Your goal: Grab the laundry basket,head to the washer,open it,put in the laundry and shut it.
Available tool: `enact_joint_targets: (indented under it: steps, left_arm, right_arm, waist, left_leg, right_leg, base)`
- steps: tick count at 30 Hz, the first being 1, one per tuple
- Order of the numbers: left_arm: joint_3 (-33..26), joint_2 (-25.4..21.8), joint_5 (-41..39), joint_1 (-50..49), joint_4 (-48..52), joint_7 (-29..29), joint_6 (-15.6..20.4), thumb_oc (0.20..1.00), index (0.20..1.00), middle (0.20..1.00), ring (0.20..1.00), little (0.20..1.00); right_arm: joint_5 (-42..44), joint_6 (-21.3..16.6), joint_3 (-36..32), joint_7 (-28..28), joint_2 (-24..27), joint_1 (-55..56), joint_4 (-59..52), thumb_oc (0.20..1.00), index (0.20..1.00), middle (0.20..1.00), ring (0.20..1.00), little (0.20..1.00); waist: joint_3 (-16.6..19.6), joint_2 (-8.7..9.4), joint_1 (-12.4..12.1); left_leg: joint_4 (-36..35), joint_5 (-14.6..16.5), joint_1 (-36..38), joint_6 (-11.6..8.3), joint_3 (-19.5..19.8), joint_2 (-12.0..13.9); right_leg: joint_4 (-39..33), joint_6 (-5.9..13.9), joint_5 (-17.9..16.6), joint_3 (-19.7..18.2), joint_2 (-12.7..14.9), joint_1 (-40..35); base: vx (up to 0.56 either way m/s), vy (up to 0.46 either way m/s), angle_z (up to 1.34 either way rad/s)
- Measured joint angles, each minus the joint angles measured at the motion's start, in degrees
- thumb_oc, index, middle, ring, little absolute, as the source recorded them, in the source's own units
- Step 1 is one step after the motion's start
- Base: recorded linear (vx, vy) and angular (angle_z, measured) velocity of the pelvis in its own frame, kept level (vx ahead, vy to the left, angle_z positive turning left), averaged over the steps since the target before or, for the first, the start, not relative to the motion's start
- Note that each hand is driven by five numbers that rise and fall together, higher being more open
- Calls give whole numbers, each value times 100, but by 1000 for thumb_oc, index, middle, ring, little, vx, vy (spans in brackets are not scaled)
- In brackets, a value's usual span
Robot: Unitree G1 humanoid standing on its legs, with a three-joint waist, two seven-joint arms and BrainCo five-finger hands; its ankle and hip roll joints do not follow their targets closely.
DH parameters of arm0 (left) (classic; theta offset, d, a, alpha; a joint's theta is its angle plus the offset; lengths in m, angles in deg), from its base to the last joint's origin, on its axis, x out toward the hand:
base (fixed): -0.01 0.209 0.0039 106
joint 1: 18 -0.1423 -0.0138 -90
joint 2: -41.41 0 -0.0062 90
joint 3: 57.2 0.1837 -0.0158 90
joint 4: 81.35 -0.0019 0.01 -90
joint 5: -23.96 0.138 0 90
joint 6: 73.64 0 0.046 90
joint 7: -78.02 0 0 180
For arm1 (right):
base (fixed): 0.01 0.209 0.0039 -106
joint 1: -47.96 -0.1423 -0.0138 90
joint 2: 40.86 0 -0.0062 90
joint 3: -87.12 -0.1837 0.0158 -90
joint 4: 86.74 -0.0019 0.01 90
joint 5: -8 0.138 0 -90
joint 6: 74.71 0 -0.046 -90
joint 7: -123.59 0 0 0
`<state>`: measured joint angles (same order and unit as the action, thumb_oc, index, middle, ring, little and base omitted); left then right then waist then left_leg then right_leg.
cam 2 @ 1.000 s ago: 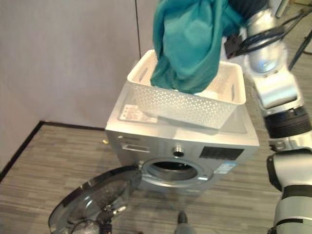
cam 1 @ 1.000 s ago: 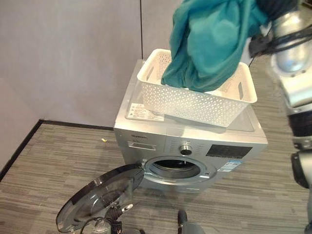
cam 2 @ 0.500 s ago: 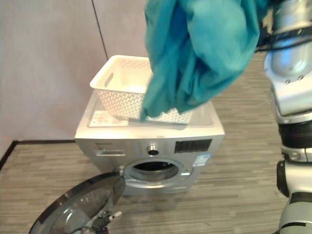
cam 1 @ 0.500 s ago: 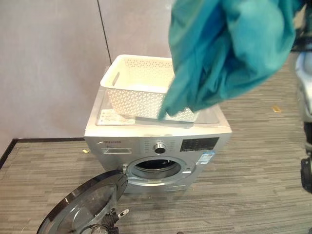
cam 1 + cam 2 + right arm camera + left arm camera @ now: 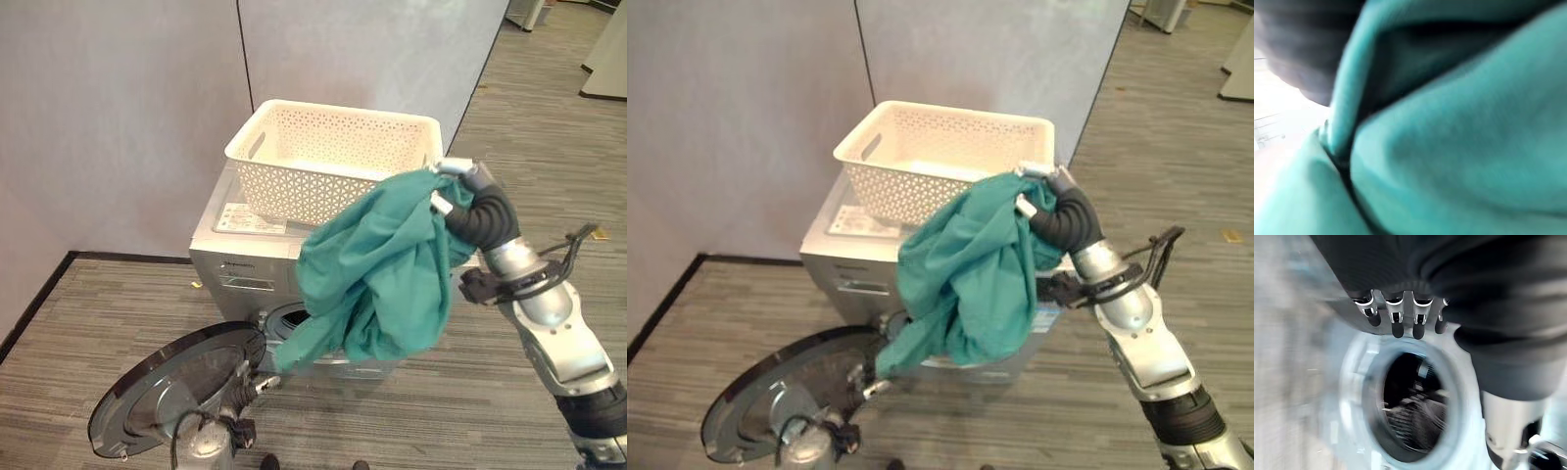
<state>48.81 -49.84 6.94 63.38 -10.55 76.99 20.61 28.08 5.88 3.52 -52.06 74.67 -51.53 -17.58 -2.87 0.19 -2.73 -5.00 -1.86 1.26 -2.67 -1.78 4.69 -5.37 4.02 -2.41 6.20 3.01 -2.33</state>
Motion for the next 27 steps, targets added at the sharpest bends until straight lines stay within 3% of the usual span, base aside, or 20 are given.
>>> enact_joint_targets:
  steps: [6,14,23,27]
  left_arm:
    - [393,-801,624,617,1147,222,141,1000,1000,1000,1000,1000]
    - [1193,-633,577,1825,1130,285,141,1000,1000,1000,1000,1000]
    - [1681,-380,337,2210,1133,414,54,1000,1000,1000,1000,1000]
    - [1692,-552,330,2205,1210,510,48,1000,1000,1000,1000,1000]
  right_arm:
    - [412,80,331,511,-34,497,-33,200,200,200,200,200]
    - [513,134,682,600,-280,382,-46,200,200,200,200,200]
    - [617,185,689,434,-457,190,-18,200,200,200,200,200]
    - [629,185,684,370,-515,191,-14,200,200,200,200,200]
  waist:
    - [-124,-79,34]
    - [-161,-97,45]
    - [-236,-202,123]
    - [-243,-214,127]
  left_leg:
    - [7,-53,-33,-21,171,-87]
    - [17,-54,-44,-22,288,-121]
    - [30,-64,-48,-38,410,-128]
    - [25,-64,-48,-39,420,-132]
  right_leg:
    - [9,32,22,186,83,-61]
    - [26,67,67,276,105,-110]
    - [29,61,97,402,105,-176]
    - [31,62,97,412,108,-182]
  base:
    - [-3,-30,16]
    - [4,-14,7]
    - [7,-6,7]
    - [0,0,0]
